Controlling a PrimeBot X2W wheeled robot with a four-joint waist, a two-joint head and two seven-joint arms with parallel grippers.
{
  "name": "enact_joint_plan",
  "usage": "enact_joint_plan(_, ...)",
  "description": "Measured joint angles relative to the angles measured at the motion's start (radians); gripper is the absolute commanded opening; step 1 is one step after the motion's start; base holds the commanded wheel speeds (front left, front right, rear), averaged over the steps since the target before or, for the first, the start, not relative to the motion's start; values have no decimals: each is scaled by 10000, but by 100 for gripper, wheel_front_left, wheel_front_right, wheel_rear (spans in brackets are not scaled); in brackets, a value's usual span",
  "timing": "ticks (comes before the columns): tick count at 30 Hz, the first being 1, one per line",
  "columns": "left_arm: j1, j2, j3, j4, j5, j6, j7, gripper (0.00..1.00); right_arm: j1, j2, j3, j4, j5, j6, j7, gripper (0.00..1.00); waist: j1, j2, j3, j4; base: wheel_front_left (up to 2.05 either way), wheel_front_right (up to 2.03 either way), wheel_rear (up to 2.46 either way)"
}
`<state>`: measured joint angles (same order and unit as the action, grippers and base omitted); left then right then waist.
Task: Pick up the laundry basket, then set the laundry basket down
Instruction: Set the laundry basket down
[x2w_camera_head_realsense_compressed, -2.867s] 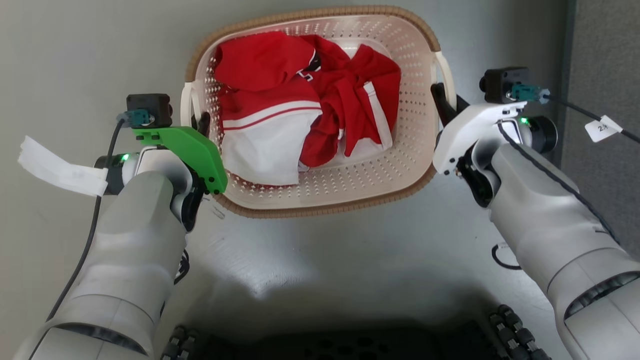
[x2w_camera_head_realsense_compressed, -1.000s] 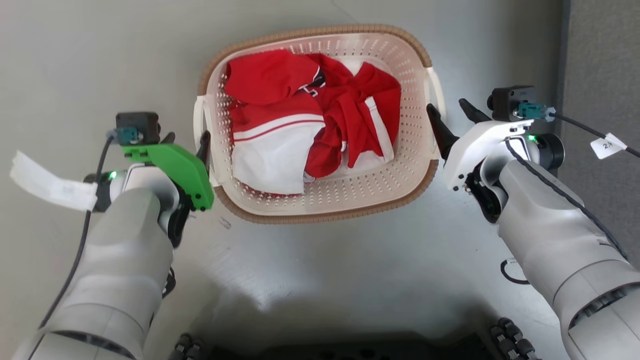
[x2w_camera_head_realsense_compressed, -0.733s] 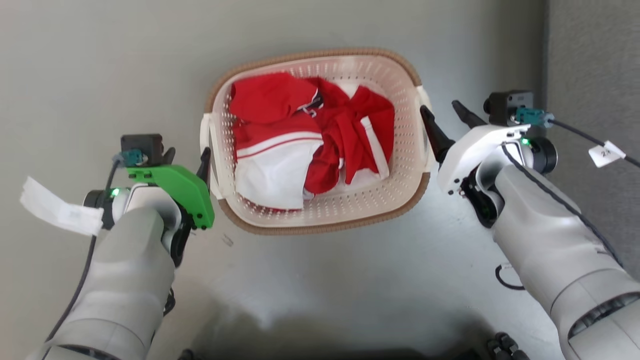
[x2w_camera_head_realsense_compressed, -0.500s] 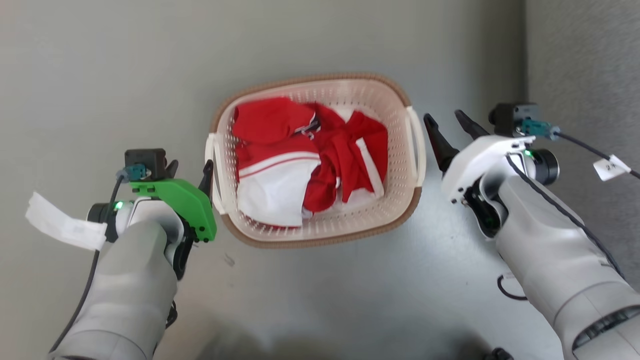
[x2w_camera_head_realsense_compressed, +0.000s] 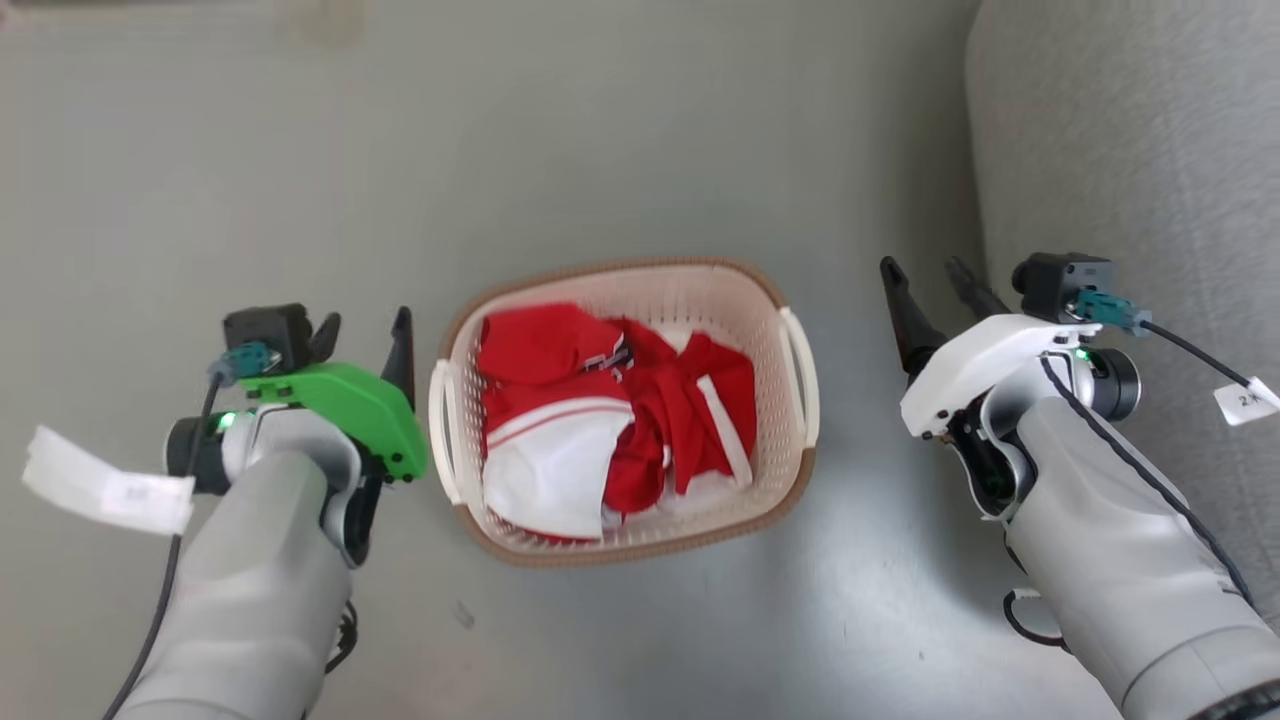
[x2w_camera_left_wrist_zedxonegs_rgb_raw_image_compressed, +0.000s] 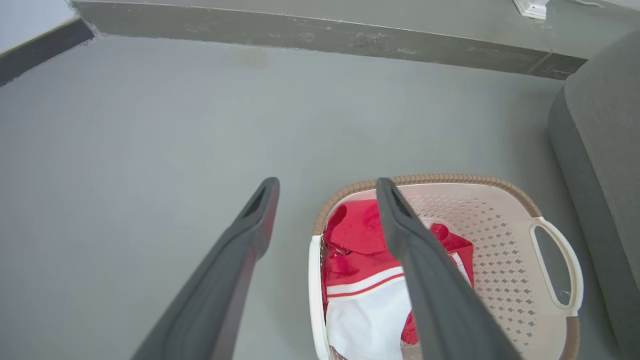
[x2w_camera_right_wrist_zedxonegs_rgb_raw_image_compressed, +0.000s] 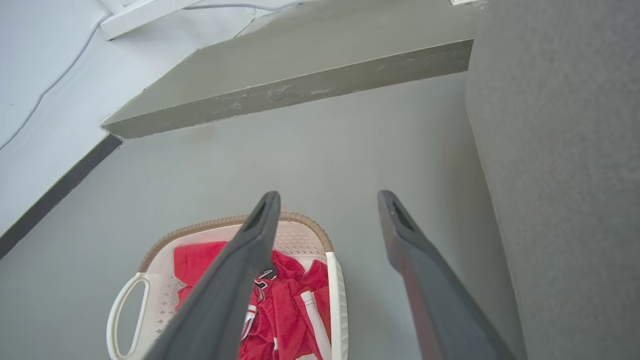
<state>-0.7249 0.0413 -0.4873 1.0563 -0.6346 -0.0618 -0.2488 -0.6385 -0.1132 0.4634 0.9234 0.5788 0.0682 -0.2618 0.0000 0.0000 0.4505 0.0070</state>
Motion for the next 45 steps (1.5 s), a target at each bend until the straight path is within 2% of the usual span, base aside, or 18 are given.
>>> enact_joint_plan(10,1052,314,516,-1730,564,464,0,100,917,-84,-500,-1505,-663,-278,0,100,0,0,-1438,-104,0,0,0)
enact_joint_plan(15,1667,439,779,-2834,1083,855,0,100,1561,-113,-788,-2337,-1087,-616,0,100,0,0,-2283,-148,0,0,0)
enact_joint_plan(21,2369,516,1060,-3910,1384,1154,-29,100,2173,-178,-1066,-3074,-1503,-830,0,100,0,0,-2982,-192,0,0,0)
enact_joint_plan(30,3538,669,1289,-5170,1870,1392,-31,100,3016,-372,-1285,-3944,-2038,-1131,0,100,0,0,-3518,-305,0,0,0)
enact_joint_plan(45,5579,671,1565,-6527,2414,1590,-29,100,4584,-410,-1603,-4763,-2370,-1333,0,100,0,0,-4346,-364,0,0,0)
